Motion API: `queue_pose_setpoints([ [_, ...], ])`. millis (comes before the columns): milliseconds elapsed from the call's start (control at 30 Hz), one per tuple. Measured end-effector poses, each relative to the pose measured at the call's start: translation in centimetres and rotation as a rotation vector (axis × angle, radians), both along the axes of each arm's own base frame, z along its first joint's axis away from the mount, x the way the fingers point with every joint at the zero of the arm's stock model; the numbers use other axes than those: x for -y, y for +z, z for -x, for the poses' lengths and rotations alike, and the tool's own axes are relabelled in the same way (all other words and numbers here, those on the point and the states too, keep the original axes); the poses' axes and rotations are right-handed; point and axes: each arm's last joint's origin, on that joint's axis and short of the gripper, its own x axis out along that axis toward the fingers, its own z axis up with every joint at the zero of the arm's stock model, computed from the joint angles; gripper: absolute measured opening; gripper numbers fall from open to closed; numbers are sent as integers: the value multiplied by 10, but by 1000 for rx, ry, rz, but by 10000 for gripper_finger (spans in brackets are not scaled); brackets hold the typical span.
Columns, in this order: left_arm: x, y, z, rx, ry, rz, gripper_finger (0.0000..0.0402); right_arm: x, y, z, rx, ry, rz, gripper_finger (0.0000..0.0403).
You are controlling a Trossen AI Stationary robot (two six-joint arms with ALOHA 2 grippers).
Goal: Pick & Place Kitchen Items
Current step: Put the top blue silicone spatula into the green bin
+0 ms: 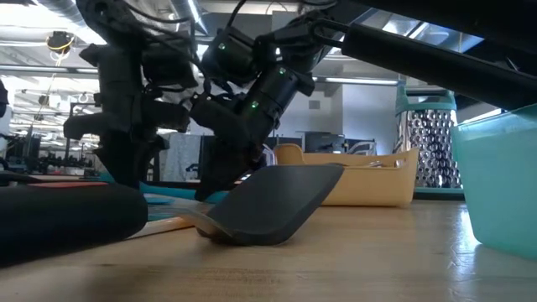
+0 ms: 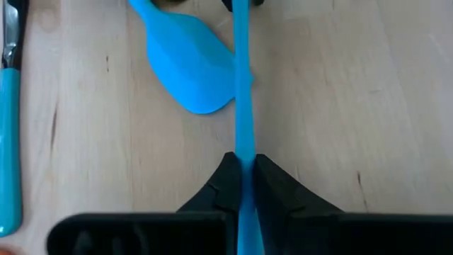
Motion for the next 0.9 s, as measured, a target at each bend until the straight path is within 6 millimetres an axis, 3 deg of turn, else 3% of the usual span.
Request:
queue_pose_setpoints([
  [233, 1, -10, -3, -43, 27, 0, 19, -4, 0, 0, 8, 59, 13, 25],
  [433, 7, -1, -2, -5, 99, -30, 19, -15, 13, 7, -13, 67, 109, 115],
  [667, 23, 30, 3, 115, 140, 3, 17, -43, 56, 27, -38, 153, 274, 216],
  [900, 43, 48, 1, 180, 122, -7, 17, -84, 93, 51, -37, 280, 325, 248],
])
